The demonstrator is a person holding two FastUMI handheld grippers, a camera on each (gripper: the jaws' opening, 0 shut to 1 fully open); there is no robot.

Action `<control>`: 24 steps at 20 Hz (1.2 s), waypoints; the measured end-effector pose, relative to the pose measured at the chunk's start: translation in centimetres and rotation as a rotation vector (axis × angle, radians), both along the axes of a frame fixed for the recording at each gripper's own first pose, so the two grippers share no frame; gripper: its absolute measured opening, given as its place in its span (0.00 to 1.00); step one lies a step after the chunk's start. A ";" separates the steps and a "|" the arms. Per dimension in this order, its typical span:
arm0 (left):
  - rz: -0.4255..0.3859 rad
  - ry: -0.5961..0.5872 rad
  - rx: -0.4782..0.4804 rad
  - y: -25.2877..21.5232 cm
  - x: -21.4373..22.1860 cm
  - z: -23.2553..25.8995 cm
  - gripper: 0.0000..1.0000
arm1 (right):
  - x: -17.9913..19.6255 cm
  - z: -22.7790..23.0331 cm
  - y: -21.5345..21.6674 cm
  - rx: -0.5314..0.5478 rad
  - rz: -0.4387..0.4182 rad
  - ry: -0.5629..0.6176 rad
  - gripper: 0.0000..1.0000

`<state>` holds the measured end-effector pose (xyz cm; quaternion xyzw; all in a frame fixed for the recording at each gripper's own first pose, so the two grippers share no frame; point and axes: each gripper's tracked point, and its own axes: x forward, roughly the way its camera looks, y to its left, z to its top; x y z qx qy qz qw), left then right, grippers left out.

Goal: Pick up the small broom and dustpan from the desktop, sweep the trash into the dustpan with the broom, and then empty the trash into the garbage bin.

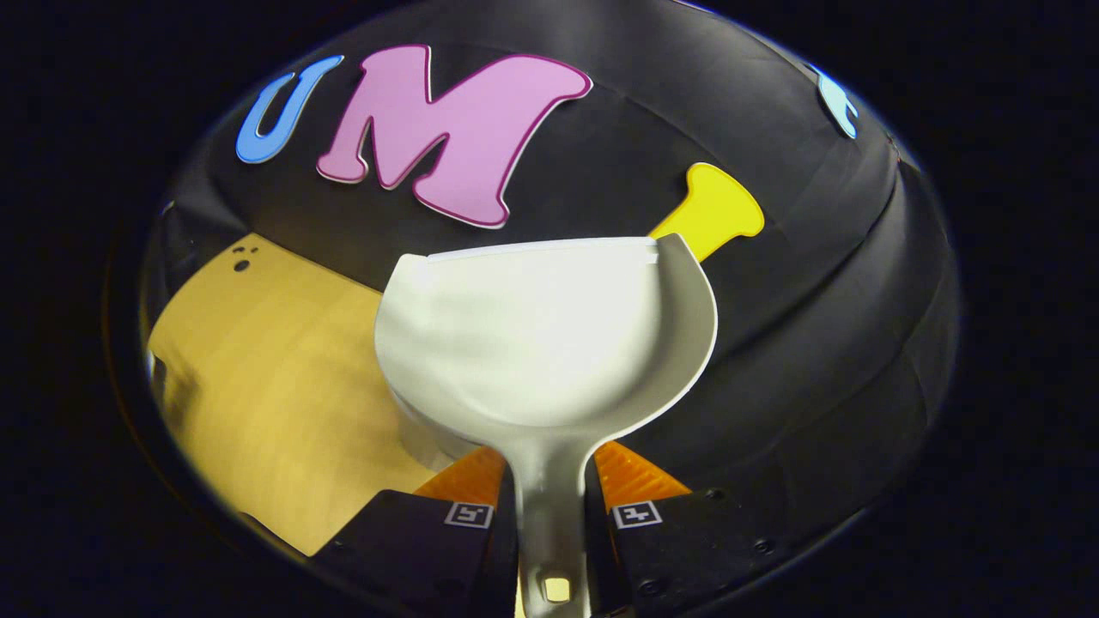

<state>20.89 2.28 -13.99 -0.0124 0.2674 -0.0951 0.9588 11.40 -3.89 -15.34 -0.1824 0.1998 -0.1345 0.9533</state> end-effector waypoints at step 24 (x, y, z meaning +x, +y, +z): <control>0.061 0.052 0.050 0.4 5.8 -6.3 0.25 | -2.7 -10.0 0.7 0.497 0.199 0.365 0.36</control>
